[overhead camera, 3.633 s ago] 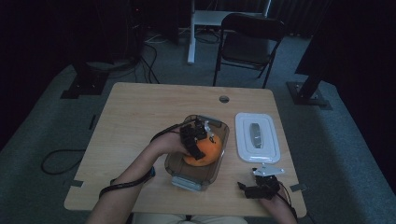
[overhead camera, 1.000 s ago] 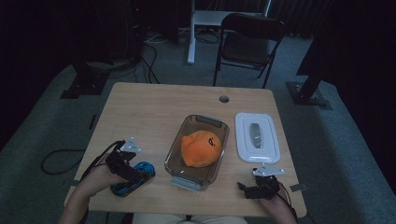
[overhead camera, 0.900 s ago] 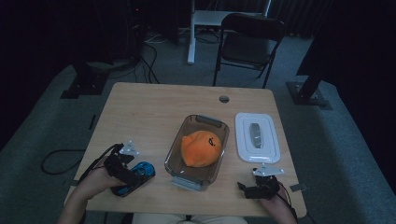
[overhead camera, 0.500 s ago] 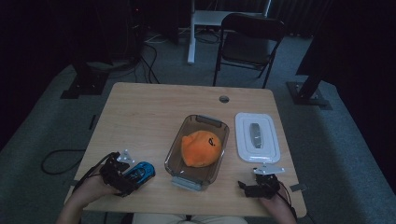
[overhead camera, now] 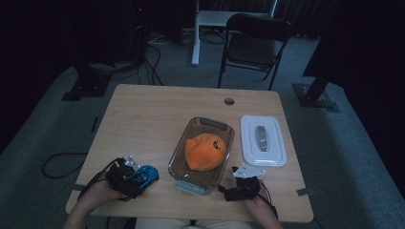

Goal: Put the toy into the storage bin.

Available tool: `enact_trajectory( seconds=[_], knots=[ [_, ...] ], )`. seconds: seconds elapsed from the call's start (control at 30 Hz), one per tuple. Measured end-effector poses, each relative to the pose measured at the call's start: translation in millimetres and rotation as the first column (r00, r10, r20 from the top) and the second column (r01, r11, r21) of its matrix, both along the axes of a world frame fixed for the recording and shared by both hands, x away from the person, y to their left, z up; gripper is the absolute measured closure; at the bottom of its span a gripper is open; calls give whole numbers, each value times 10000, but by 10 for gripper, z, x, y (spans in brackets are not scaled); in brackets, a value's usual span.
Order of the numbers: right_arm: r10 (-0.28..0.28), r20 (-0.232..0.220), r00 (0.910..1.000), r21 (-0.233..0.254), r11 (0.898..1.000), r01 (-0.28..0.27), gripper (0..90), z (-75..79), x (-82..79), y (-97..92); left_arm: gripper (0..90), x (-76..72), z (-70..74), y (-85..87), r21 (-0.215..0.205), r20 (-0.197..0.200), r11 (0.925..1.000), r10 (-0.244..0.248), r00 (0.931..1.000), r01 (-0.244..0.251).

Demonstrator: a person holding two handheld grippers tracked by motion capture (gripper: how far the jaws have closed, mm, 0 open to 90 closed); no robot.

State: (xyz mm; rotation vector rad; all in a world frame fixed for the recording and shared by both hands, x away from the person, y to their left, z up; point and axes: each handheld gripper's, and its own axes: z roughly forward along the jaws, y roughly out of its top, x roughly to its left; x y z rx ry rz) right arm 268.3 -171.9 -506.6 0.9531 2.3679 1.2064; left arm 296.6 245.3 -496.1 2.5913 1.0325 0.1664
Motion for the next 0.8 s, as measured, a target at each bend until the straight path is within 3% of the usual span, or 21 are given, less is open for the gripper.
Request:
enact_trajectory(
  seconds=[0.33, 0.67, 0.8],
  knots=[
    [43, -65, 10000, 15, 10000, -43, 107, 2, 26, 216, 71, -19, -14, -30, 344, 148, 9994, 48, 9999, -54],
    [-236, 211, 9995, 351, 9991, 229, 107, 5, 16, 505, 162, -14, 3, -76, -9, 474, 10000, 80, 9988, -80],
    [-259, 290, 9992, 305, 9992, 250, 107, 13, 27, 566, 250, -21, 25, -123, -20, 470, 10000, -7, 9989, 8]
  ],
)
